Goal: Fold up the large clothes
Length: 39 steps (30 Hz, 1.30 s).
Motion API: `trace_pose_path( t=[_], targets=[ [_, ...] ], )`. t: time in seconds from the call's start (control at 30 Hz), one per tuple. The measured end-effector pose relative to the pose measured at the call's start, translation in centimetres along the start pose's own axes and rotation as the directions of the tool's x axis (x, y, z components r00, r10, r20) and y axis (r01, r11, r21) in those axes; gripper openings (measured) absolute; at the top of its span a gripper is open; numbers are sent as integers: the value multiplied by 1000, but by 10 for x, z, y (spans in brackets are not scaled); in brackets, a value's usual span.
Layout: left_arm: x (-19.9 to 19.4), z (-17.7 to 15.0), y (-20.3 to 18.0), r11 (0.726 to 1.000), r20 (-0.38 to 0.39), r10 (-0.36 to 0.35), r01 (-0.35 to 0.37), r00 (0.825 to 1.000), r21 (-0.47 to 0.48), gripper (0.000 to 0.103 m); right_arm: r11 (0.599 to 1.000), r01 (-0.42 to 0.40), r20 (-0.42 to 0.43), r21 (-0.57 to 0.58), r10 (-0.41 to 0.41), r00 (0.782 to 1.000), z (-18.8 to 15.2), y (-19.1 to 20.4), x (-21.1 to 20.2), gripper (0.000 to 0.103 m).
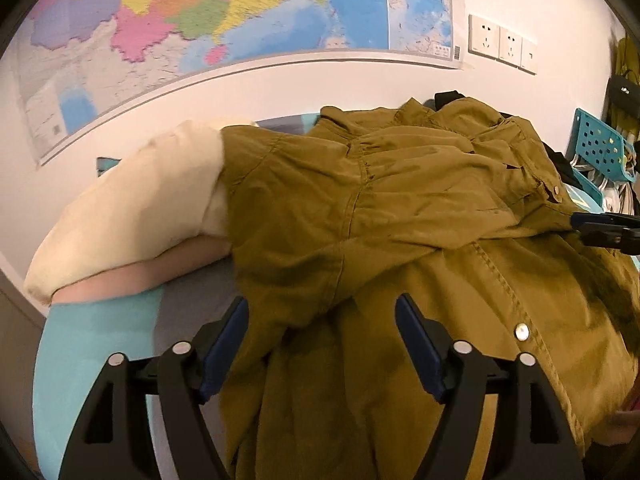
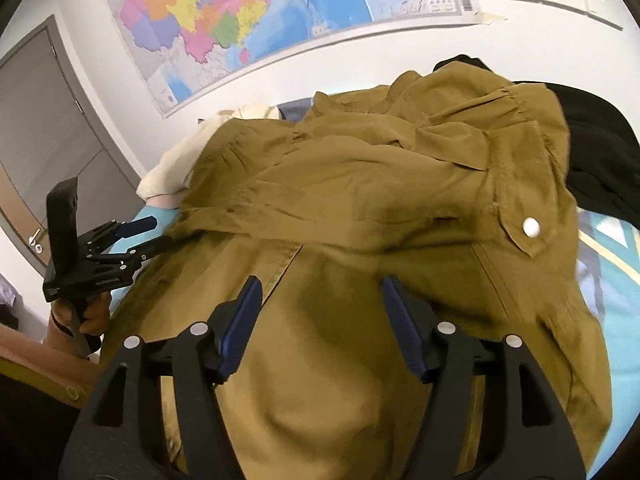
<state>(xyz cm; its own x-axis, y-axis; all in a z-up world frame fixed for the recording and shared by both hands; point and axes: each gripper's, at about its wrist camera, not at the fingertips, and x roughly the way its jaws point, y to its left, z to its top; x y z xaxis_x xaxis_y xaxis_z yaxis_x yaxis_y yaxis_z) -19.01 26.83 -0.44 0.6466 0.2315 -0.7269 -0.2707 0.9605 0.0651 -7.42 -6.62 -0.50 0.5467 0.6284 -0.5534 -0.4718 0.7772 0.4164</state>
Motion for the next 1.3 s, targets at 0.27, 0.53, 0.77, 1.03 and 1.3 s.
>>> trace_pose_path(
  t=[0.27,0.53,0.77,1.03,1.3],
  targets=[
    [-26,-32,10,998,-24,58,-58,998,-13,79,998,30,59,63,-34,998,-36,-11,-50,72],
    [-47,-65,49,988,-82,-41,28,996,-152,84,983,81,136,163,-103,985,-70,-36,-107,82],
    [-40,-101,49,966,-168,-202,168,965,-198,84,952,140,107,274,-174,979,-99,-69,-123,86],
    [-51,-110,27,936,-184,-340,312,922,-165,90,934,81,79,347,-115,990,-127,-88,-122,88],
    [-57,-114,28,838,-162,-530,486,832,-248,93,905,68,77,421,-111,991,-145,-102,-136,90]
  ],
)
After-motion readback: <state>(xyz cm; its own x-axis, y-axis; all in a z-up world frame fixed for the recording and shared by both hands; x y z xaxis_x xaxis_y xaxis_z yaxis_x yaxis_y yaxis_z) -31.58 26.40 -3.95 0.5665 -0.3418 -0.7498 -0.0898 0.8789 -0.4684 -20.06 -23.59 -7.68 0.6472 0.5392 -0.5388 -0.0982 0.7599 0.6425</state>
